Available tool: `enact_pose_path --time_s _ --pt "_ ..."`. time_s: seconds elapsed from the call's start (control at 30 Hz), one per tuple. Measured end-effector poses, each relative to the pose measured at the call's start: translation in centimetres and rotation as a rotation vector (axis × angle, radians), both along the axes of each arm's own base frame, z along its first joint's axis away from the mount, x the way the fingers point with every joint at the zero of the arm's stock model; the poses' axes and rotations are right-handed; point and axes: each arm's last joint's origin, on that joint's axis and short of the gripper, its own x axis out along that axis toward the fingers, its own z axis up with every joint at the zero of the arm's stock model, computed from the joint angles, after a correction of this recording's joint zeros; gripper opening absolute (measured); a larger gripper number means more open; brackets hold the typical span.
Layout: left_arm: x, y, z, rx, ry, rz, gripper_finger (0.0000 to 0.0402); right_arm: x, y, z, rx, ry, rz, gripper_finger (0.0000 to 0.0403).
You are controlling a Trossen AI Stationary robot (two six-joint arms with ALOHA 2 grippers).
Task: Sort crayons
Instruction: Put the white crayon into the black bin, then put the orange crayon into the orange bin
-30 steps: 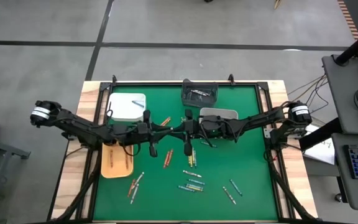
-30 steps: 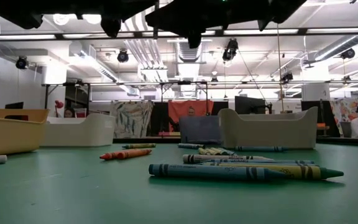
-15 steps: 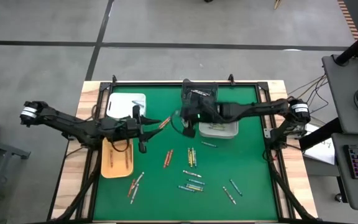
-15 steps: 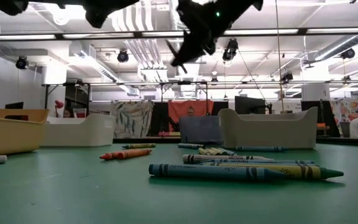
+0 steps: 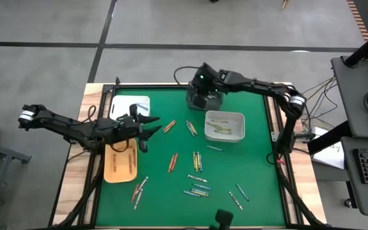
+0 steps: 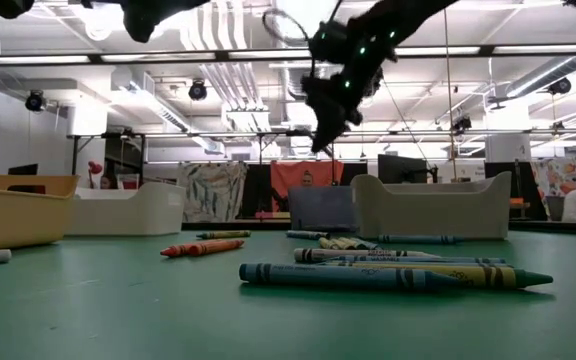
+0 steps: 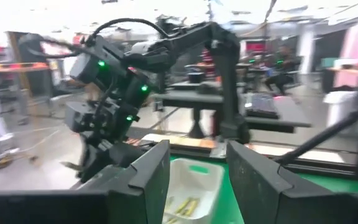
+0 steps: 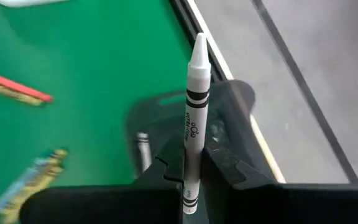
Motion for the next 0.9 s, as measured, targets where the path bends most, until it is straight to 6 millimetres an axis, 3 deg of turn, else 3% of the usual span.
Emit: enact_pose_path --time_s 0.2,0.33,0.43,0.63,0.9 --pt "-0.1 0.3 -0.4 -0.001 0.043 0.12 0.0142 0.3 -3.6 -3.3 0.098 0.179 0.029 0.0013" --pt "-0.1 0.4 -0.7 0.004 0.073 0.159 0.0142 -0.1 -4.6 -5.8 0.196 0.411 0.101 0.0013" --pt "-0.1 0.4 -0.8 0.007 0.083 0.16 0.0142 -0.2 -5.3 -6.8 0.255 0.491 0.103 0.0013" --pt "-0.1 0.4 -0.8 0.007 0.083 0.16 0.0142 0.4 -6.0 -7.2 0.264 0.497 0.093 0.0036" --pt "-0.1 0.4 -1.0 0.009 0.101 0.16 0.0142 1.0 -6.4 -5.9 0.227 0.447 0.085 0.0116"
